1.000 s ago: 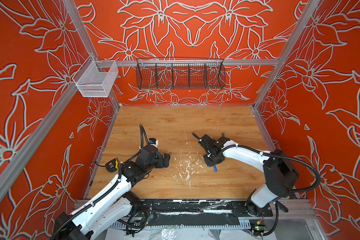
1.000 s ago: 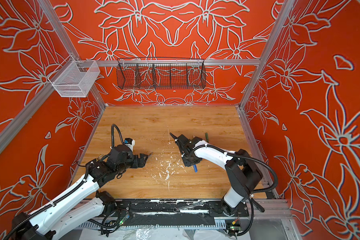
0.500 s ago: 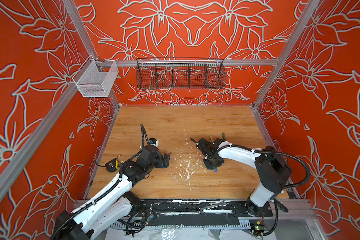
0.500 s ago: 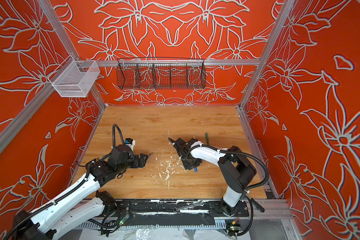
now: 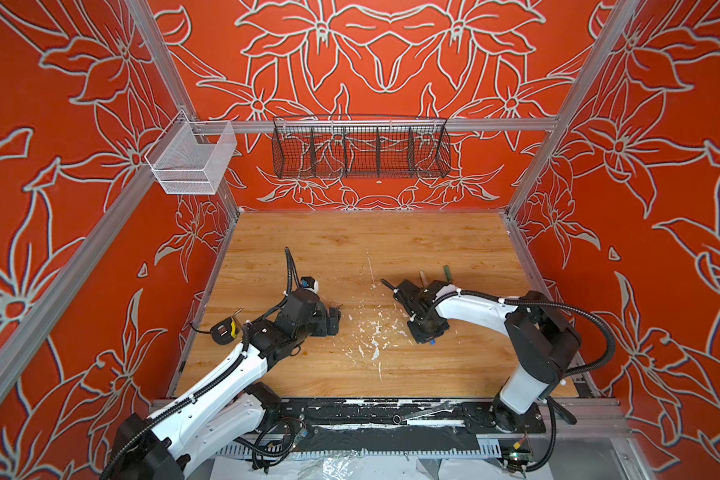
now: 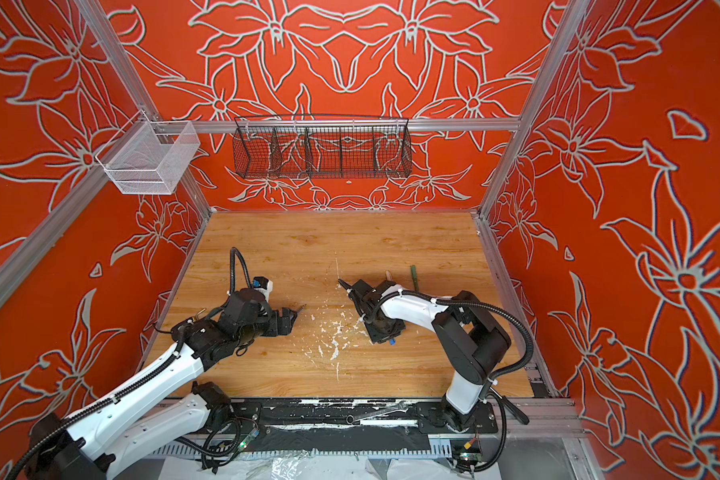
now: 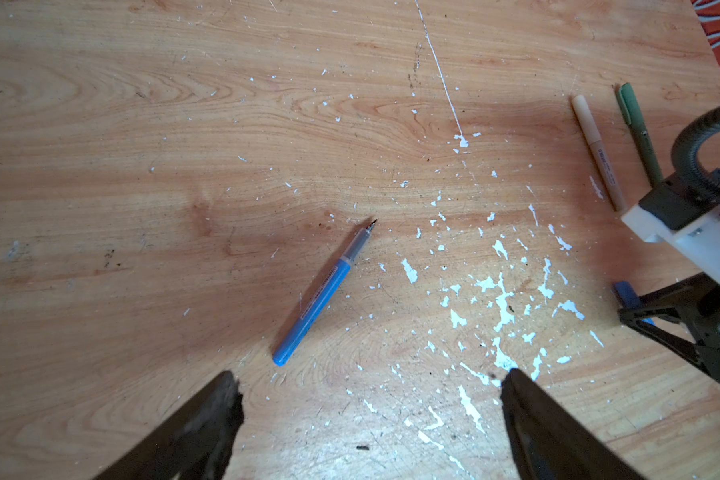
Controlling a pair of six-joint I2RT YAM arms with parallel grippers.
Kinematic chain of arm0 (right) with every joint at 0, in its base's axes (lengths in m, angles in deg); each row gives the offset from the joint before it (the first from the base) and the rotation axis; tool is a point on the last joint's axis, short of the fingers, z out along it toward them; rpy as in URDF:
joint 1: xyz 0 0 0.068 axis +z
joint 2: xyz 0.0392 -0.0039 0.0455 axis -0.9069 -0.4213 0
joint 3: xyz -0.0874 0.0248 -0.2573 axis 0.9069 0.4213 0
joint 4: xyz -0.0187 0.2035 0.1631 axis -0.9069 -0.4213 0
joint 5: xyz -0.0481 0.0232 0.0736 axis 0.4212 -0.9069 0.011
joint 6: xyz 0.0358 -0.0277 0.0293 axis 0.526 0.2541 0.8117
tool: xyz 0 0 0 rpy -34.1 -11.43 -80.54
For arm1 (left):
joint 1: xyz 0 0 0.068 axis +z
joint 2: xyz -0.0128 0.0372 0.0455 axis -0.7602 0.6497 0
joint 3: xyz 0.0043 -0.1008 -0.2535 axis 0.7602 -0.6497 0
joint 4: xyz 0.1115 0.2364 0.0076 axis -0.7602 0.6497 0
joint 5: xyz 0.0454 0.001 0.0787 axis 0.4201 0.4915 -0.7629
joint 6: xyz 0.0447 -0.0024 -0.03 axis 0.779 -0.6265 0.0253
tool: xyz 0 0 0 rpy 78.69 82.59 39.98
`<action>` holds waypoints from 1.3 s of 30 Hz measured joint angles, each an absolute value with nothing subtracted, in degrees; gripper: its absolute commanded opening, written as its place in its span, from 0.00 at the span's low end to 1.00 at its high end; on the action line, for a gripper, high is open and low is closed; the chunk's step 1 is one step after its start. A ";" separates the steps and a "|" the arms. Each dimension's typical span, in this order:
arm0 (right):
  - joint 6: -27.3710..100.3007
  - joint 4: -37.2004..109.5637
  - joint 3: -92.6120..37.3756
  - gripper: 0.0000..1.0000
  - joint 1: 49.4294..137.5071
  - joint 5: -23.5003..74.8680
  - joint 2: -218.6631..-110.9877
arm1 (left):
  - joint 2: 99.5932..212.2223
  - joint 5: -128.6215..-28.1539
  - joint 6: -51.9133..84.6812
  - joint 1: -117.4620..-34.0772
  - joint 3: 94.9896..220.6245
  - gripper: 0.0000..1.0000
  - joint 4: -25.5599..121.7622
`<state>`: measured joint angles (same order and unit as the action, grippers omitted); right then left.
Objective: Insert the pens into the pen caps
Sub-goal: 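Grasp the blue cap with the right gripper and lift it upright, then lower the left gripper onto the blue pen and close it around the barrel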
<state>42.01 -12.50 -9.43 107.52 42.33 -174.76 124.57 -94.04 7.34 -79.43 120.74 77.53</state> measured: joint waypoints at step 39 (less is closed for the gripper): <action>43.04 -2.67 -5.72 0.09 106.78 34.87 -158.43 | 153.93 -85.74 9.57 -74.84 130.27 0.98 82.95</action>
